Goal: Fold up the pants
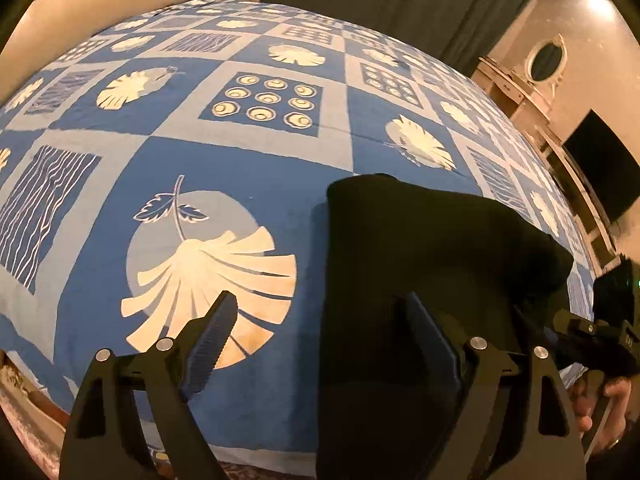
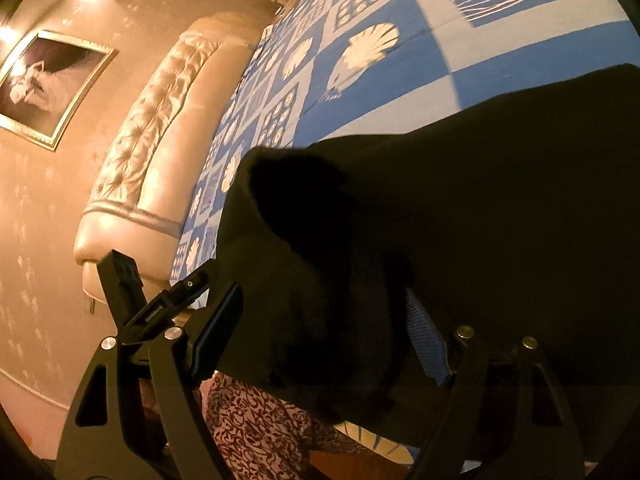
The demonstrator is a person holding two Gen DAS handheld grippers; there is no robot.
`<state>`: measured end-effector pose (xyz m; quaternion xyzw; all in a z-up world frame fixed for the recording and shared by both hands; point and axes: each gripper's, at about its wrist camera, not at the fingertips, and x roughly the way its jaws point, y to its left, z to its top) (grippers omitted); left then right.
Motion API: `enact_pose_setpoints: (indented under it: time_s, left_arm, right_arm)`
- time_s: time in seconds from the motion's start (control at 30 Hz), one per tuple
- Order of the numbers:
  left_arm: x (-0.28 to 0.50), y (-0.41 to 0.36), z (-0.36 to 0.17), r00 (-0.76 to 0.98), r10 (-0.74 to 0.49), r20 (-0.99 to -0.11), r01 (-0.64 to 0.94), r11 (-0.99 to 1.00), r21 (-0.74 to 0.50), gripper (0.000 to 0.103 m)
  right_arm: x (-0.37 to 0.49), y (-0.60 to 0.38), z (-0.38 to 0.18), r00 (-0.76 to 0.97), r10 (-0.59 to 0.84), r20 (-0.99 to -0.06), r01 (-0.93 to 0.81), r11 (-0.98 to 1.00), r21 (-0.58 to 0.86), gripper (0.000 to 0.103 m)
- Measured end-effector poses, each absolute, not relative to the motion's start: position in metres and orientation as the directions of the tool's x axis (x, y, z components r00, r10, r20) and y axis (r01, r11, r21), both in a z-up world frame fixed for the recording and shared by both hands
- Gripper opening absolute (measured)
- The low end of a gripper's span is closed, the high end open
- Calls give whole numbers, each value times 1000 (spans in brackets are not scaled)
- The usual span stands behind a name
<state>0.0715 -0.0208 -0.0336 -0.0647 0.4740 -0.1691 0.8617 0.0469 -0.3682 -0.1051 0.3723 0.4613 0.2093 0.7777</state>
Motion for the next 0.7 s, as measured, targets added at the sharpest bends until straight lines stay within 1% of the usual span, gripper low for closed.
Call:
enact_pose_setpoints:
  time_s: [0.13,0.17,0.2,0.23,0.27,0.3,0.37,0.4,0.5,0.7]
  left_arm:
    - [70,-22,-36,499,-348,-793,231,936,-265,85]
    - [70,-22,-37,496,-351,-794,228,935,-271,85]
    - [71,-21,-38,494,-354,-794,226,934,-276,85]
    - [71,-21,-38,492,-356,-794,222,934,-281,85]
    - [71,-21,-38,491,-357,-794,220,933,-284,85]
    - [71,-21,-38,491,-358,-794,219,933,-285,85]
    - [71,-22,-37,492,-358,-794,227,933,-279,85]
    - [71,-23,-37,494,-354,-794,230,934,-273,85]
    - [69,-26,-36,505,-339,-794,247,938,-244,85]
    - [68,-29,-37,497,-347,-795,259,934,-246,85]
  right_arm:
    - [54,-354,-105,462,669,-582,5,654,756,79]
    - [56,-350,-104,459,658,-597,7,669,743,75]
    - [56,-348,-104,455,640,-619,11,691,722,63]
    - [58,-348,-104,453,623,-638,18,709,705,56]
    - [58,-349,-105,448,607,-657,32,723,690,42]
    - [58,-349,-108,443,601,-665,42,727,685,33]
    - [58,-354,-112,444,615,-652,58,707,705,24]
    - [57,-356,-113,446,629,-637,65,687,724,20]
    - [52,-362,-110,460,648,-607,61,659,750,14]
    - [43,-371,-86,524,628,-575,33,660,750,12]
